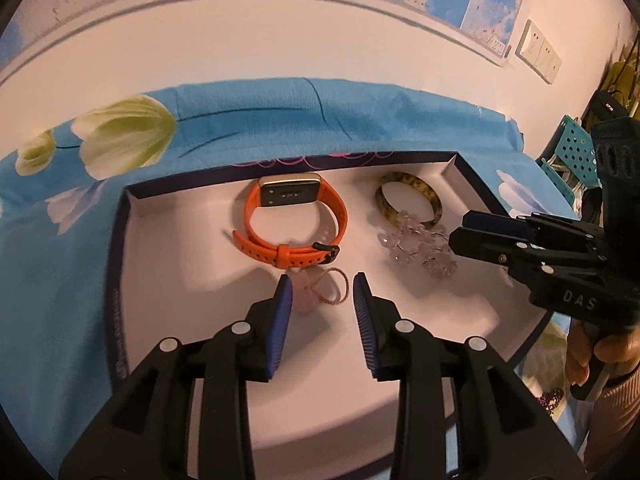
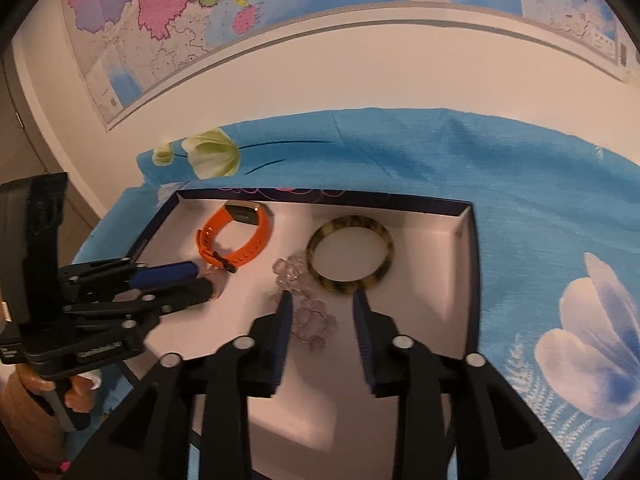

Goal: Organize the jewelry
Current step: 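Carry both bracelets into the white box and open both tools, then withdraw both open tools from the box toward the remaining jewelry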

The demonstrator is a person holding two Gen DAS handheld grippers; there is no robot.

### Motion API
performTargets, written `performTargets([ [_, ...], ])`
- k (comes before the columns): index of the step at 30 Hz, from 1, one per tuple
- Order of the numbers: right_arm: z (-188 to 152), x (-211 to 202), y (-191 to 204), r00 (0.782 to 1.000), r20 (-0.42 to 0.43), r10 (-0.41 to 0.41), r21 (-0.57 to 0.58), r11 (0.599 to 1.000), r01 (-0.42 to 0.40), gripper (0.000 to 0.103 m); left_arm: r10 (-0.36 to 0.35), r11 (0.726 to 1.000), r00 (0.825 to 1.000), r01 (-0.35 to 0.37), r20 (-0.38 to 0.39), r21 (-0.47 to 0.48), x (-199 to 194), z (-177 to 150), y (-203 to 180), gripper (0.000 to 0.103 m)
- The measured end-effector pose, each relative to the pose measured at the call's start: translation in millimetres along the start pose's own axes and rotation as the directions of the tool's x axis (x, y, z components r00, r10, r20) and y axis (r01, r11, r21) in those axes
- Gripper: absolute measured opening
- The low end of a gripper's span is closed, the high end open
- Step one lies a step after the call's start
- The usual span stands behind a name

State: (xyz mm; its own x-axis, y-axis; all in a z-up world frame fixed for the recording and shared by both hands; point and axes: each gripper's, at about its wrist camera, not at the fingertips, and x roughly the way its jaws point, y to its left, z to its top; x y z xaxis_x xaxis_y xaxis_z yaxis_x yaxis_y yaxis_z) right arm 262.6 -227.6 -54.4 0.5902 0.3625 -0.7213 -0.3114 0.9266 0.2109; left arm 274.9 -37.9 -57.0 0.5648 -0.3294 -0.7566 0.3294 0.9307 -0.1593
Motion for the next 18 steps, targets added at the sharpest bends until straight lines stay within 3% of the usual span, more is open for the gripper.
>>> performTargets([
  [7, -8.9, -36.9, 2.8, 0.997, 0.075, -0.014, -0.027, 1.0, 0.016, 0.045, 0.004, 1.0, 0.991, -0.008, 0.132, 0.029, -51.7, -15.6, -10.1, 0.054],
  [13, -31.4, -82.7, 19.7, 0.99, 0.141, 0.016, -0.115, 0.993, 0.001, 0.051, 0.007, 0.998, 0.979, -0.021, 0.203, 0.066, -91.6, -40.1, -22.3, 0.055],
  [18, -58.9, -104.0, 22.7, 0.991, 0.127, 0.028, -0.136, 0.991, -0.011, 0.051, -0.001, 0.998, 0.975, -0.015, 0.22, 0.069, -112.6, -63.9, -28.1, 0.056],
])
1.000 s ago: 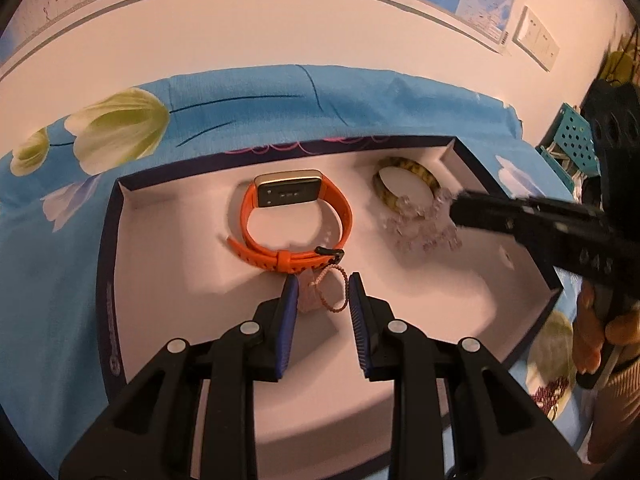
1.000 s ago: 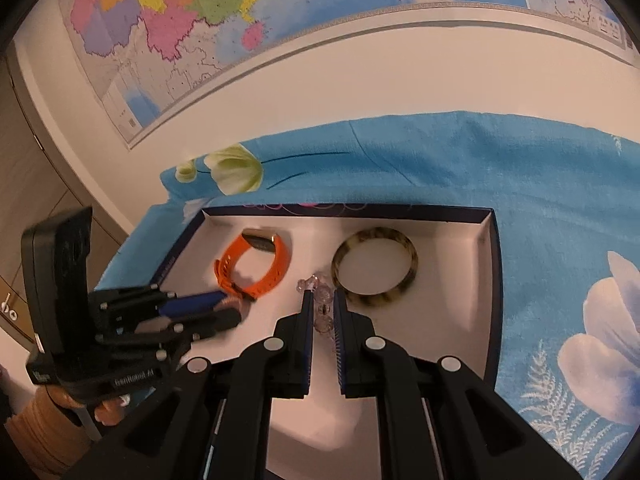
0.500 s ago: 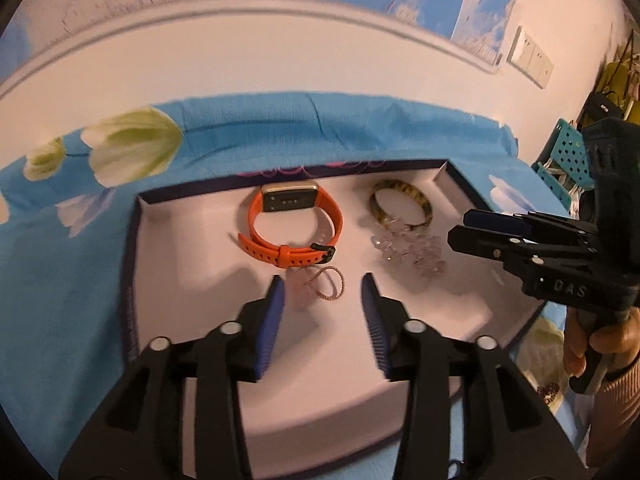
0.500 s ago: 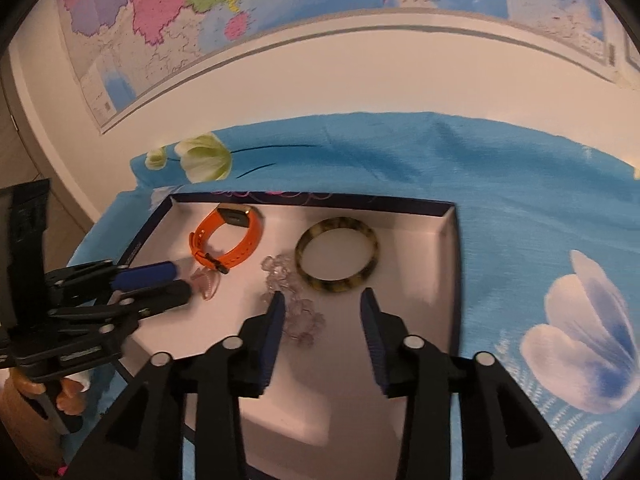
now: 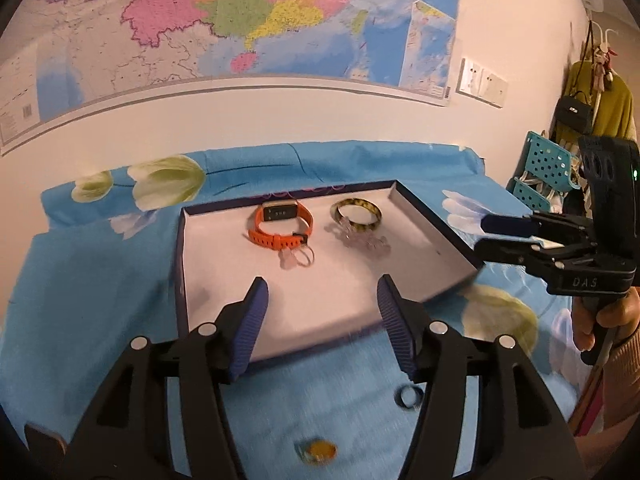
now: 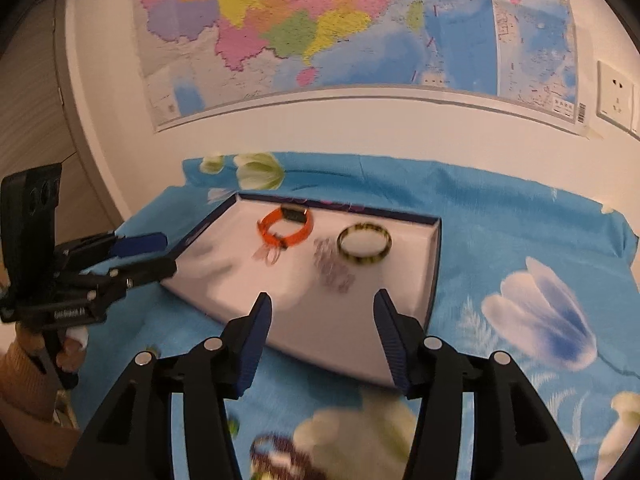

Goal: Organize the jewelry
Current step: 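Withdraw both open tools from the box toward the remaining jewelry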

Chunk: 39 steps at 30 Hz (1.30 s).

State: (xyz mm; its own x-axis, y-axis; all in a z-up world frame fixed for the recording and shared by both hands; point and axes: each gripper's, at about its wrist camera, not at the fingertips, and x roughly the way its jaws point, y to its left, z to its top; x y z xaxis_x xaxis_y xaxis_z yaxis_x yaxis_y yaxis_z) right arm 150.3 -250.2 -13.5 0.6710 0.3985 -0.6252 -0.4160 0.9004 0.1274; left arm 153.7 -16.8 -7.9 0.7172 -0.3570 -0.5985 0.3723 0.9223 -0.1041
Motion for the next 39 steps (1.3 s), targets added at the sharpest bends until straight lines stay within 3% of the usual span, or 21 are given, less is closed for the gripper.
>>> performTargets([
  [11, -74.9, -15.4, -1.6, 0.991, -0.126, -0.044, 0.03, 0.998, 0.048, 0.051, -0.003, 0.999, 0.999, 0.001, -0.036, -0.048, -26.1, -52.1, -1.6, 0.058],
  [20, -98.2, -13.2, 3.1, 0.987, -0.156, -0.027, 0.053, 0.998, 0.035, 0.05, 0.005, 0.996, 0.998, -0.012, -0.068, -0.093, -31.8, -77.5, 2.5, 0.06],
  [29, -94.7, -4.8, 9.1, 0.986, -0.16, -0.047, 0.024, 0.998, 0.052, 0.031, 0.022, 0.996, 0.995, -0.03, -0.092, -0.085, -32.1, -88.4, -1.3, 0.06],
  [33, -93.6, -3.7, 10.1, 0.986, -0.159, -0.05, 0.017, 0.998, 0.053, 0.015, 0.018, 0.997, 0.994, -0.026, -0.104, -0.076, -29.9, -90.5, -3.5, 0.06],
  [39, -88.8, -6.0, 5.9, 0.99, -0.133, -0.041, 0.041, 0.998, 0.047, 0.01, 0.016, 0.998, 0.992, -0.024, -0.122, -0.066, -25.6, -92.8, -5.8, 0.06],
])
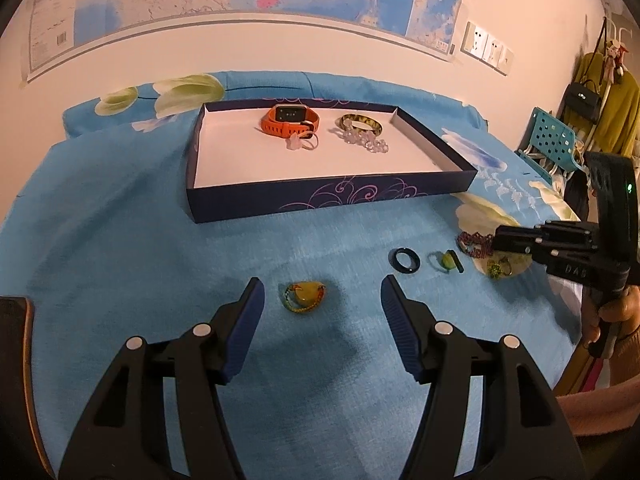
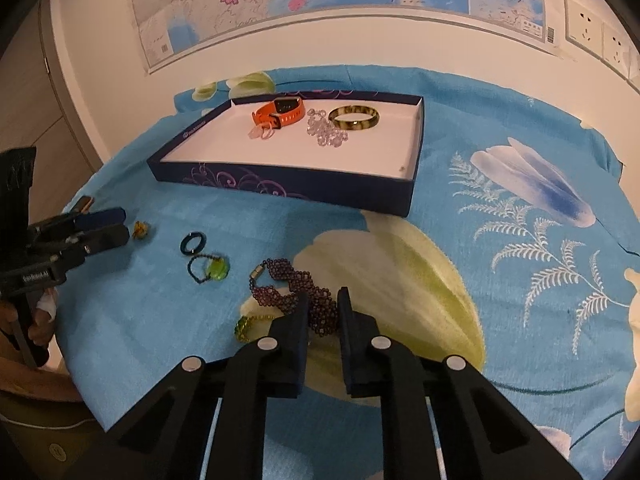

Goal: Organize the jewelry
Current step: 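Withdraw both open tools from the box toward the remaining jewelry, then grasp the black ring with the left tool while the right tool reaches the dark red beaded bracelet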

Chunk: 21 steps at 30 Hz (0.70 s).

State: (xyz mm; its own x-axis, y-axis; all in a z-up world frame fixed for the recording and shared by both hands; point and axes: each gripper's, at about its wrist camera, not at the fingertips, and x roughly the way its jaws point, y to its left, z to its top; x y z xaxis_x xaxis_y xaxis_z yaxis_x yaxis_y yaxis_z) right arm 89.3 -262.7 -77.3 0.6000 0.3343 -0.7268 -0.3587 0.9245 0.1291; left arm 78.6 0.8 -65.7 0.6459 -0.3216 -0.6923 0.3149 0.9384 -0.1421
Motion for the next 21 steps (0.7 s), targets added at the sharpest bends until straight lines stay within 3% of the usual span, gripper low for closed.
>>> performTargets([
  [2, 4.9, -3.7, -1.4, 1.0, 0.019, 0.011, 0.005, 1.0, -0.011, 0.004, 0.003, 1.0, 1.0, -0.003, -0.008, 0.003, 1.5, -0.2, -0.7, 0.06],
  [17, 10.0, 1.5, -12.2, 1.0, 0.011, 0.003, 0.027, 1.0, -0.004, 0.005, -0.003, 1.0, 0.999, 0.003, -0.042, 0.015, 10.3, 4.1, -4.7, 0.06],
  [21, 9.7, 2.9, -12.9, 1.0, 0.01, 0.016, 0.037, 0.999, -0.016, 0.006, -0.037, 0.996, 0.999, 0.039, -0.027, 0.079, 12.1, 10.0, -22.9, 0.058],
])
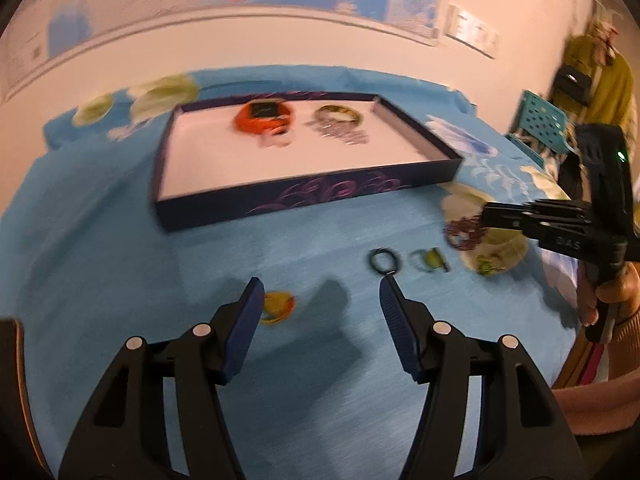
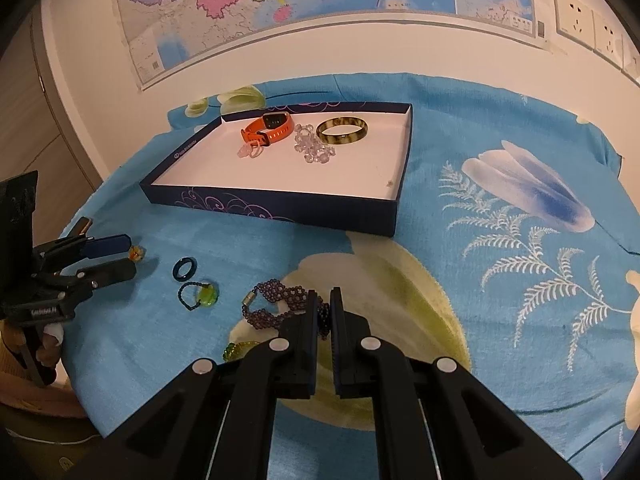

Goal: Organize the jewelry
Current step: 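Grasp the black ring with the left tool while the right tool reaches the dark red beaded bracelet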

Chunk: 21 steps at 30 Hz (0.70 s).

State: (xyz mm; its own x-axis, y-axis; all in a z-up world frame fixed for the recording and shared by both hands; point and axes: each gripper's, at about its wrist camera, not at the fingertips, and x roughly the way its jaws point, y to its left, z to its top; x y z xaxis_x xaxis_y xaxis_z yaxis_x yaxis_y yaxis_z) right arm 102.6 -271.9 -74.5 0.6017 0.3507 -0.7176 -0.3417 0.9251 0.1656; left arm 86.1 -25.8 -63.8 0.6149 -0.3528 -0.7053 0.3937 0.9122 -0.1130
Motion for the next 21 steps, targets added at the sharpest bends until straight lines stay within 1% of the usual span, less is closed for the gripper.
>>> performTargets([
  [3, -0.2, 0.9, 0.1, 1.0, -0.001, 0.003, 0.001, 1.0, -0.003, 0.006, -0.034, 0.998, 0.999, 0.034, 0.003, 0.061, 6.5, 6.0, -18.3, 0.057],
  [5, -0.8, 0.8, 0.0, 1.0, -0.001, 0.004, 0.002, 1.0, -0.004, 0.009, -0.04, 0.996, 0.999, 0.041, -0.017, 0.083, 15.2, 9.9, -26.9, 0.05],
  [7, -1.7, 0.2, 0.0, 1.0, -0.002, 0.01, 0.0, 1.0, -0.01, 0.016, -0.038, 0.994, 0.998, 0.043, -0.049, 0.101, 26.0, 12.8, -33.6, 0.047],
  [9, -2.5, -0.5, 0.0, 1.0, -0.001, 0.013, -0.003, 1.0, -0.013, 0.027, -0.036, 0.993, 0.997, 0.044, -0.074, 0.11, 34.0, 13.8, -36.1, 0.046],
  [10, -3.0, -0.1, 0.6, 1.0, -0.003, 0.015, -0.008, 1.0, -0.015, 0.029, -0.036, 0.993, 0.996, 0.045, -0.084, 0.109, 36.7, 13.8, -36.2, 0.045],
  [13, -5.1, 3.5, 3.3, 1.0, -0.021, 0.008, -0.028, 1.0, -0.008, 0.029, -0.043, 0.993, 0.995, 0.052, -0.087, 0.106, 38.9, 14.5, -36.7, 0.041],
  [15, -7.1, 6.4, 6.8, 1.0, -0.028, 0.001, -0.048, 0.999, -0.002, 0.03, -0.048, 0.993, 0.995, 0.057, -0.089, 0.1, 40.6, 14.9, -35.6, 0.04],
  [17, -7.4, 6.8, 10.5, 1.0, -0.027, -0.009, -0.068, 0.998, 0.008, 0.033, -0.042, 0.994, 0.995, 0.05, -0.087, 0.099, 40.9, 14.6, -35.4, 0.033],
  [19, -7.3, 7.1, 12.3, 0.999, -0.027, -0.021, -0.08, 0.997, 0.019, 0.029, -0.037, 0.995, 0.996, 0.045, -0.087, 0.093, 41.0, 14.8, -34.2, 0.028],
  [20, -7.1, 7.4, 12.0, 0.999, -0.028, -0.016, -0.078, 0.997, 0.014, 0.017, -0.039, 0.995, 0.995, 0.047, -0.087, 0.091, 41.2, 15.2, -33.9, 0.021],
  [21, -6.9, 7.5, 11.7, 1.0, -0.031, -0.004, -0.074, 0.997, 0.002, 0.013, -0.041, 0.995, 0.995, 0.048, -0.087, 0.087, 41.4, 15.2, -33.6, 0.022],
])
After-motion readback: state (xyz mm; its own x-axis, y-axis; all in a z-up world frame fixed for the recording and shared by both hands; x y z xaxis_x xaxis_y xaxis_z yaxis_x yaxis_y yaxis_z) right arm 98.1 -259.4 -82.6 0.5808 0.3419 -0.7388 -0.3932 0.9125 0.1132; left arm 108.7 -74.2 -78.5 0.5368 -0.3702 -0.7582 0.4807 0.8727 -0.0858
